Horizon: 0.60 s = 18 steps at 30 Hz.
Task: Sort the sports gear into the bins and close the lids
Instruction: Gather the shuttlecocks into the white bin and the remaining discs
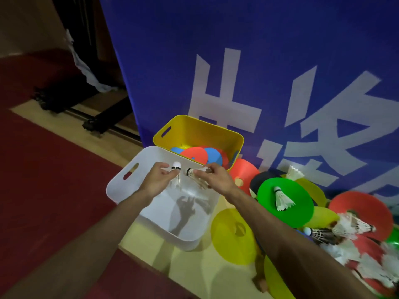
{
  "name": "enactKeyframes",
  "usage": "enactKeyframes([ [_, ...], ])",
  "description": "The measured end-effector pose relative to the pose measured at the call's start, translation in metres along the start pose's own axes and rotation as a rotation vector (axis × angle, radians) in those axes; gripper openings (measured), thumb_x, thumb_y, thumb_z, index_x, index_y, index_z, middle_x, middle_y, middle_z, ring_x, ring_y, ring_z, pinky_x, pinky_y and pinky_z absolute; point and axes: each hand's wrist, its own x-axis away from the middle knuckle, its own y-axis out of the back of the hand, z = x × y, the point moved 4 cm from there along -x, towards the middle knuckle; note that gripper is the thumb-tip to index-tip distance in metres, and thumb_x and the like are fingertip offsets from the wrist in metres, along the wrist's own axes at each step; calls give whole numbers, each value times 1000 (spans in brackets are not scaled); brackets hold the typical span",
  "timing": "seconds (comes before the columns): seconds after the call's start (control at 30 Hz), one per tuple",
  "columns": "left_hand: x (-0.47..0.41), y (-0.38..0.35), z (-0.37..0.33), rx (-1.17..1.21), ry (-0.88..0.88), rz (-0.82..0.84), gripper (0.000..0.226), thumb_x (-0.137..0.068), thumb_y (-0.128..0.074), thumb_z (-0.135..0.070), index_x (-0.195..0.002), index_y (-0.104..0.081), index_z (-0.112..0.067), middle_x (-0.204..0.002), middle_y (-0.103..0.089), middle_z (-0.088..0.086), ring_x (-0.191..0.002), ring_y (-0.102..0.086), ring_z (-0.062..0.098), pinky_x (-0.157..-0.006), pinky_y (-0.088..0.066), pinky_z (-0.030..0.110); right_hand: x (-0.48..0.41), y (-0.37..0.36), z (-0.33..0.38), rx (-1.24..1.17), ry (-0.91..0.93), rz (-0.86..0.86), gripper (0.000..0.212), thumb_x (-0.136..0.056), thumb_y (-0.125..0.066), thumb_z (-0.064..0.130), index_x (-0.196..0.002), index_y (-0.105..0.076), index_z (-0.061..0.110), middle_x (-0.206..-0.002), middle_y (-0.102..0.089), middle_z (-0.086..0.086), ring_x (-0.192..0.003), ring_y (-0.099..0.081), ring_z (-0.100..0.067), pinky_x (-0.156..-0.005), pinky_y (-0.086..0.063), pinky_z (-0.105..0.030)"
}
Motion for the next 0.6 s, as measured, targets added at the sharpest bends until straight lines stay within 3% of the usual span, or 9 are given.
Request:
enactKeyframes([
  [0.13,-6,4,18,34,67,-36,43,-90,-60,-34,-126,-44,-17,-114,-53,2,-102,-50,19,-85,-37,28,-7,-11,-8,76,-7,24,42,-83,-68,44,-113,-59,16,-111,-60,-3,-98,-59,-19,-86,-50,-37],
  [0.3,-6,-12,21,78,53,3,36,-92,-58,-29,-124,-47,-19,-113,-53,0,-102,-50,17,-86,-36,27,-10,5,-19,86,-23,-37,34,-86,-68,34,-112,-62,14,-111,-63,-8,-99,-61,-22,-89,-52,-42],
  [0.5,0,-63,-3,3,-119,88,21,-89,-60,-21,-110,-58,-17,-108,-58,2,-98,-55,12,-79,-39,20,11,61,-48,89,-46,-137,29,-87,-66,32,-110,-64,16,-100,-63,2,-93,-61,-15,-89,-51,-37],
  [0.6,8,-104,-22,-62,-256,127,17,-86,-62,-15,-102,-60,-18,-109,-61,3,-99,-57,14,-84,-43,22,32,103,-70,40,-36,-246,19,-86,-68,27,-102,-66,18,-93,-63,4,-87,-60,-13,-83,-51,-34],
])
